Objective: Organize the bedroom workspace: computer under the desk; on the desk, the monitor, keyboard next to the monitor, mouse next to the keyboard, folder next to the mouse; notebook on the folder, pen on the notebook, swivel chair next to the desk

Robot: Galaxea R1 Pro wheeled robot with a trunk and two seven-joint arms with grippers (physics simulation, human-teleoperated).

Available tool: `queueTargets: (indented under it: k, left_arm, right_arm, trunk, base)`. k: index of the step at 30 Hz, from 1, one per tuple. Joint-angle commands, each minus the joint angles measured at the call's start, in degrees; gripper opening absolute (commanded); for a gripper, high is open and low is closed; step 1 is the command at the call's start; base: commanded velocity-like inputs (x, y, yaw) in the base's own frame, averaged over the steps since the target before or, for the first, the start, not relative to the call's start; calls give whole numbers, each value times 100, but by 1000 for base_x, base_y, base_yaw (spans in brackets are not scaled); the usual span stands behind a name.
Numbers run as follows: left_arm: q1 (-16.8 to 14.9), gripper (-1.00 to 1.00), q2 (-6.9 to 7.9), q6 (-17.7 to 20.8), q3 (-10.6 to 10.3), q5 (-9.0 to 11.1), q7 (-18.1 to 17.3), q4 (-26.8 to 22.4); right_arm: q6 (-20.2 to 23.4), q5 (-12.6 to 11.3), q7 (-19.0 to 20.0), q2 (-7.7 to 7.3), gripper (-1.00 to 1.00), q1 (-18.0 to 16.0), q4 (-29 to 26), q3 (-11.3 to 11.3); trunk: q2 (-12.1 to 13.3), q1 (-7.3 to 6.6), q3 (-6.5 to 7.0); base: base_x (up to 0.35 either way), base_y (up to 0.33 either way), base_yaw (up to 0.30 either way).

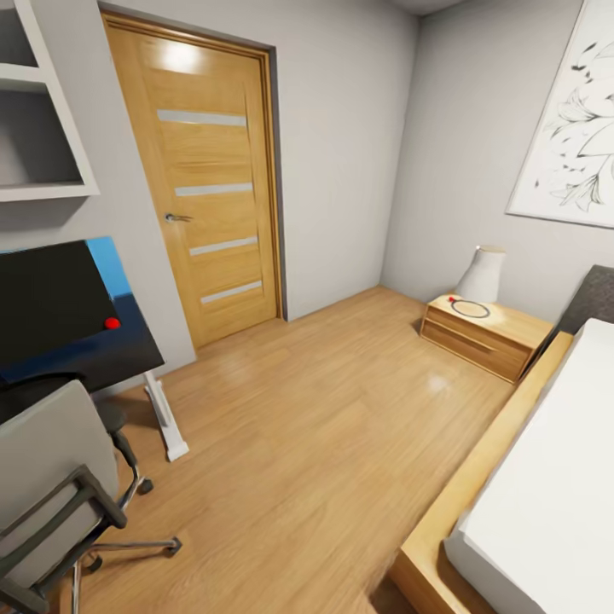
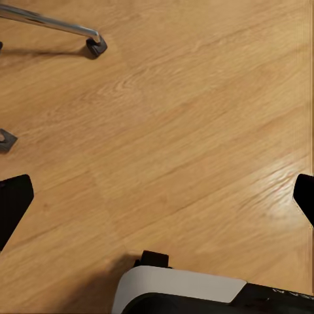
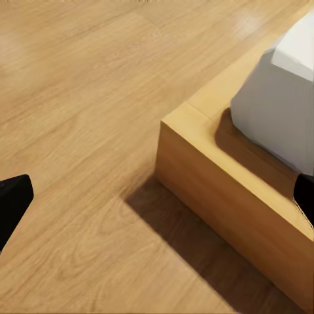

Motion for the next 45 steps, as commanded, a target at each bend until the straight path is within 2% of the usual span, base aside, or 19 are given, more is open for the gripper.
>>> queueTargets:
  k: [1,9,21,38,45]
  left_arm:
    - [-3,100,-2,-16,13,0,-1,2]
    - [-3,100,-2,-16,14,0,-1,2]
    - [-3,100,-3,-16,14,0,-1,2]
    - [-3,100,-10,-16,16,0,-1,2]
    - [-3,100,-10,-29,14,0,-1,2]
  right_arm:
    - [-9,28,-35,1,100,-3,1,3]
    - [-9,28,-33,1,100,-1,3,3]
    - [-13,29,-33,1,100,0,3,3]
    - [-11,31,-33,1,100,-1,3,3]
    - [-11,35,-33,1,100,-2,3,3]
  trunk:
    - [-3,3,-6]
    - [-3,3,-6]
    - [-3,3,-6]
    - [-3,3,-6]
    - [-3,3,-6]
  base:
    - [320,-83,0]
    - [320,-12,0]
    - [298,201,0]
    - [316,94,0]
    - [85,9,0]
